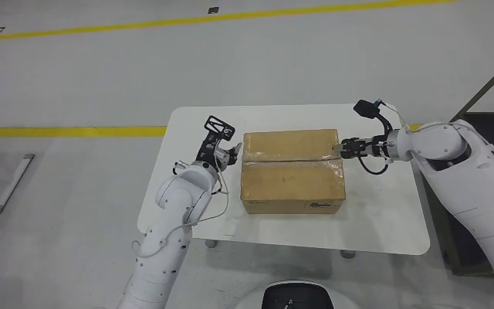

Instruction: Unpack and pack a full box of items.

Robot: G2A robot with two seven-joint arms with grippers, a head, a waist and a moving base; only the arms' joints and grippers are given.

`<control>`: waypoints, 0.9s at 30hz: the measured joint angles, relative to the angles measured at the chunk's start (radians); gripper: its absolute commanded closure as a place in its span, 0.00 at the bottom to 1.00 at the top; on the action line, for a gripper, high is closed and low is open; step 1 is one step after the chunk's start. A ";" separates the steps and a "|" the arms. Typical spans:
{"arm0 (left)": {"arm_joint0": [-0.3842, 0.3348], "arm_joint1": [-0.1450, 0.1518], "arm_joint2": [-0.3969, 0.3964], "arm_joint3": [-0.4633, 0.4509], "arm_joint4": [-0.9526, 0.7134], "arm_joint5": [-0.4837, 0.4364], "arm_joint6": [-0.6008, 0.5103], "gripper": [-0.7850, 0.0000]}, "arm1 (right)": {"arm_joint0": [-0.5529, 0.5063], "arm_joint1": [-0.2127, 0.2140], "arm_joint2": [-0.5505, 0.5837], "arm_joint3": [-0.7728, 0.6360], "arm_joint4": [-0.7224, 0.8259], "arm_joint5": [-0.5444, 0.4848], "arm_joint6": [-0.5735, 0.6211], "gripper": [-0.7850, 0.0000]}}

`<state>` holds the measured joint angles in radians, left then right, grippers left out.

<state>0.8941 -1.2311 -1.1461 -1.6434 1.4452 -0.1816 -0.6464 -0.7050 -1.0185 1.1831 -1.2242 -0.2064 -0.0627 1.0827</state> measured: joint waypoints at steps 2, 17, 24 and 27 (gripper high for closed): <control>0.000 0.000 -0.004 -0.001 0.001 0.000 0.000 0.00 | -0.007 0.005 0.020 -0.009 -0.001 0.002 -0.025 0.75; 0.087 0.017 -0.120 -0.043 0.081 0.040 -0.033 1.00 | -0.279 0.015 0.112 -0.340 -0.152 -0.211 -0.574 1.00; 0.151 0.029 -0.180 -0.091 0.171 0.057 -0.027 1.00 | -0.347 0.000 0.038 -0.387 -0.348 -0.103 -0.763 1.00; 0.175 0.031 -0.196 -0.110 0.207 0.084 -0.015 1.00 | -0.346 0.000 0.040 -0.388 -0.345 -0.113 -0.760 1.00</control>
<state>1.0691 -1.2006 -1.3425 -1.7531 1.6519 -0.0981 -0.6616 -1.0509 -1.0185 1.2230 -1.6118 -0.5511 -0.1761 0.3227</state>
